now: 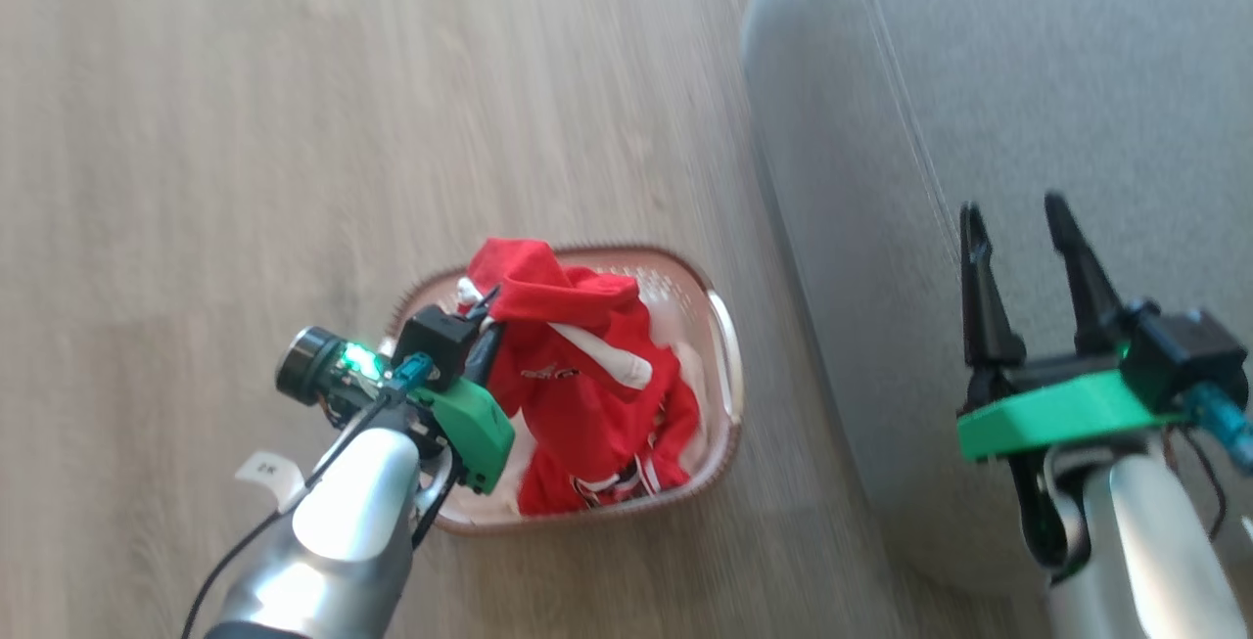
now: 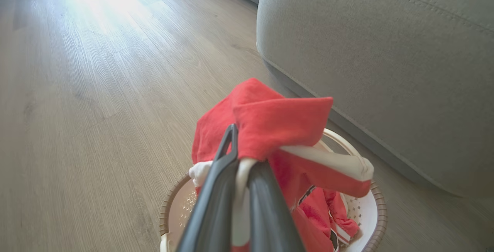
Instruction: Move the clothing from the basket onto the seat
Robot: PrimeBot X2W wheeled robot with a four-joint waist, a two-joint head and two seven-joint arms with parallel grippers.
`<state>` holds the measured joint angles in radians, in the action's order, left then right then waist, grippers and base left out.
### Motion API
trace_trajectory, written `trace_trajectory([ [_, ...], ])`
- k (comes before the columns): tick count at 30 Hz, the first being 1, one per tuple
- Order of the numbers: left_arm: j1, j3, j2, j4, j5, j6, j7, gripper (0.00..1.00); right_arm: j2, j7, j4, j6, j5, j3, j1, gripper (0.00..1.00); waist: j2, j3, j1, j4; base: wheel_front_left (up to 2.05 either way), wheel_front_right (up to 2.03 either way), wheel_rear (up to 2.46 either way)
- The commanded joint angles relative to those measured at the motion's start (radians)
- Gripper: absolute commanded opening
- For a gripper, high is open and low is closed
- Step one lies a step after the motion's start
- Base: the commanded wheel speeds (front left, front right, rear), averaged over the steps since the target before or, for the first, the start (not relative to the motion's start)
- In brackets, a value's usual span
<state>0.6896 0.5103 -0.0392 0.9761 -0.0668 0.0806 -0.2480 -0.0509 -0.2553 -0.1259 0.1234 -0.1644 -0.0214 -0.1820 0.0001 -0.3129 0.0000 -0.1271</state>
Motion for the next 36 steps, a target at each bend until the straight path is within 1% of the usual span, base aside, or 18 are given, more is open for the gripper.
trace_trajectory([
  [1, -0.009, -0.016, -0.012, -0.044, -0.015, 0.006, -0.006, 0.00, 0.001, -0.006, 0.019, 0.007, 0.010, 0.013, 0.015, 1.00, -0.0001, 0.107, 0.0000, 0.062, 0.00, 0.00, 0.00],
  [6, -0.047, -0.027, -0.011, -0.130, -0.076, 0.010, 0.013, 0.00, 0.001, -0.006, -0.007, 0.007, 0.016, 0.014, 0.074, 1.00, -0.0001, 0.202, 0.0000, 0.089, 0.00, 0.00, 0.00],
  [12, -0.097, -0.042, -0.011, -0.232, -0.127, -0.005, 0.057, 0.00, 0.001, -0.006, -0.028, 0.007, 0.018, 0.020, 0.142, 1.00, -0.0001, 0.301, 0.0000, 0.115, 0.00, 0.00, 0.00],
  [15, -0.109, -0.045, -0.014, -0.289, -0.139, -0.012, 0.084, 0.00, 0.001, -0.006, -0.032, 0.007, 0.019, 0.022, 0.171, 1.00, -0.0001, 0.329, 0.0000, 0.126, 0.00, 0.00, 0.00],
  [22, -0.099, -0.045, -0.033, -0.435, -0.150, -0.016, 0.149, 0.00, 0.001, -0.006, -0.038, 0.007, 0.020, 0.033, 0.199, 1.00, -0.0001, 0.361, 0.0000, 0.140, 0.00, 0.00, 0.00],
  [26, -0.083, -0.038, -0.034, -0.503, -0.157, -0.015, 0.186, 0.00, 0.001, -0.006, -0.041, 0.007, 0.025, 0.045, 0.198, 1.00, -0.0001, 0.364, 0.0000, 0.146, 0.00, 0.00, 0.00],
  [30, -0.063, -0.026, -0.027, -0.543, -0.164, -0.019, 0.203, 0.00, 0.001, -0.006, -0.048, 0.007, 0.032, 0.059, 0.194, 1.00, -0.0001, 0.361, 0.0000, 0.150, 0.00, 0.00, 0.00],
  [36, 0.005, 0.015, -0.016, -0.594, -0.181, -0.032, 0.221, 0.00, 0.001, -0.006, -0.067, 0.007, 0.049, 0.122, 0.154, 1.00, -0.0001, 0.347, 0.0000, 0.150, 0.00, 0.00, 0.00],
])
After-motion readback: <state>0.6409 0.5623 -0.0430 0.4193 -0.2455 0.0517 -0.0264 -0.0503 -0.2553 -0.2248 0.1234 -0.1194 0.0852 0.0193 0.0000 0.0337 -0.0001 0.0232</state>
